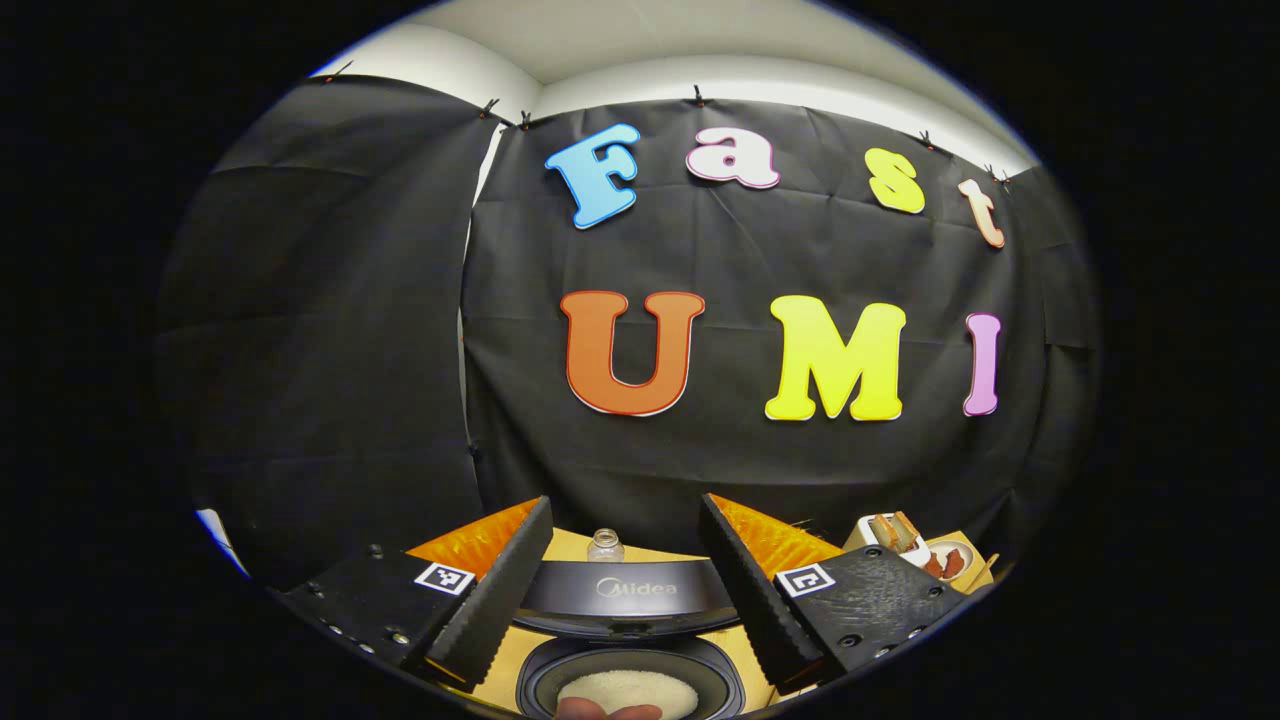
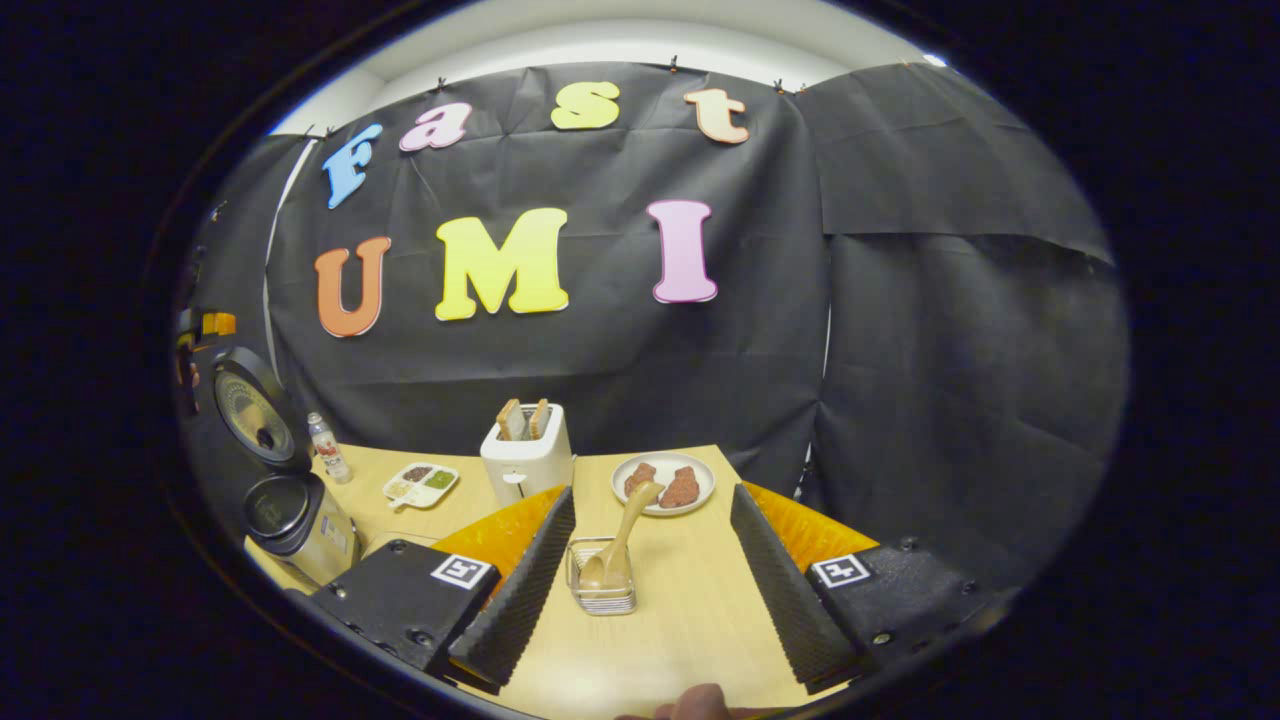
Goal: Close the left gripper, press the button to open the rice cooker; take a wooden spoon from the chopstick holder with the right hand, scoop a spoonful of rice and pour it into the rice cooker, then put the wooden spoon back into the chopstick holder.
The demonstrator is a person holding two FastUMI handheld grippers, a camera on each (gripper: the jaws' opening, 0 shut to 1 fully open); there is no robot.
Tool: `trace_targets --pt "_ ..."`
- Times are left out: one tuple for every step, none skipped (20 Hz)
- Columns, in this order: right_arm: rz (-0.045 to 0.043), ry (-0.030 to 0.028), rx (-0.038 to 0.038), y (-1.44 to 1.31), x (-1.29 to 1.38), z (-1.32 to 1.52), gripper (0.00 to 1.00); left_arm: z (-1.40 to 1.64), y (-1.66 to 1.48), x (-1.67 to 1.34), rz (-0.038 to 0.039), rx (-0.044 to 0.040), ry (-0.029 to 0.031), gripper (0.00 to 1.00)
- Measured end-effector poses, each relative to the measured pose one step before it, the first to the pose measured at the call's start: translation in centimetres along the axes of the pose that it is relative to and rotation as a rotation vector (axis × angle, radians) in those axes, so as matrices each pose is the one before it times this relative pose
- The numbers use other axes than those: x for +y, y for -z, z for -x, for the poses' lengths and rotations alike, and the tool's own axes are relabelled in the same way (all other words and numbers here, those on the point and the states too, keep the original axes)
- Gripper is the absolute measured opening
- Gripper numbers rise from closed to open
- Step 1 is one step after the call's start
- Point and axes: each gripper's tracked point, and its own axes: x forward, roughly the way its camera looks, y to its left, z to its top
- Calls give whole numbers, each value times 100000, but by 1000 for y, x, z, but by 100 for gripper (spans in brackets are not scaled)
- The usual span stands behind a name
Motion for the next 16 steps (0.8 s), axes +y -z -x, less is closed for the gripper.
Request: trace_targets --pt "-386 268 177 25 -16 -81 94 -282 181 147 775 1037 242 94" --pt "-314 364 63 133 -58 -63 100 -240 324 207 511 1406 -100 95" --pt "-405 141 -49 -1 7 52 100 -173 317 70 417 1677 -166 84" --pt "-447 39 -46 9 26 40 100 -34 557 -68 50 1910 33 95" --pt "-120 -145 92 -24 96 -9 100 58 583 -119 -590 2042 300 94" --pt "-1 -436 23 62 244 26 100 212 557 -85 -1515 2192 -226 95" --pt "26 -840 -24 -93 375 34 100 298 18 -83 -1095 -271 200 95" --pt "247 -1093 161 33 447 -99 100 235 197 58 296 1167 683 96" --pt "302 -1283 153 20 555 0 100 409 160 -13 101 1465 636 96" --pt "219 -1438 -57 25 493 114 100 541 223 -124 52 1097 708 97" --pt "418 -1437 -32 4 581 104 100 437 433 -95 -21 1890 439 97" --pt "486 -1337 -235 76 429 18 100 402 378 -74 14 1634 193 97" --pt "614 -1149 62 87 507 136 100 590 483 -42 142 2327 51 97" --pt "201 -1185 -61 25 472 73 100 691 525 -16 -27 2181 231 97" --pt "-115 -1073 17 12 529 113 100 594 843 -185 -182 2562 592 97" --pt "17 -900 -73 130 358 146 100 738 877 -169 -88 2810 850 97"
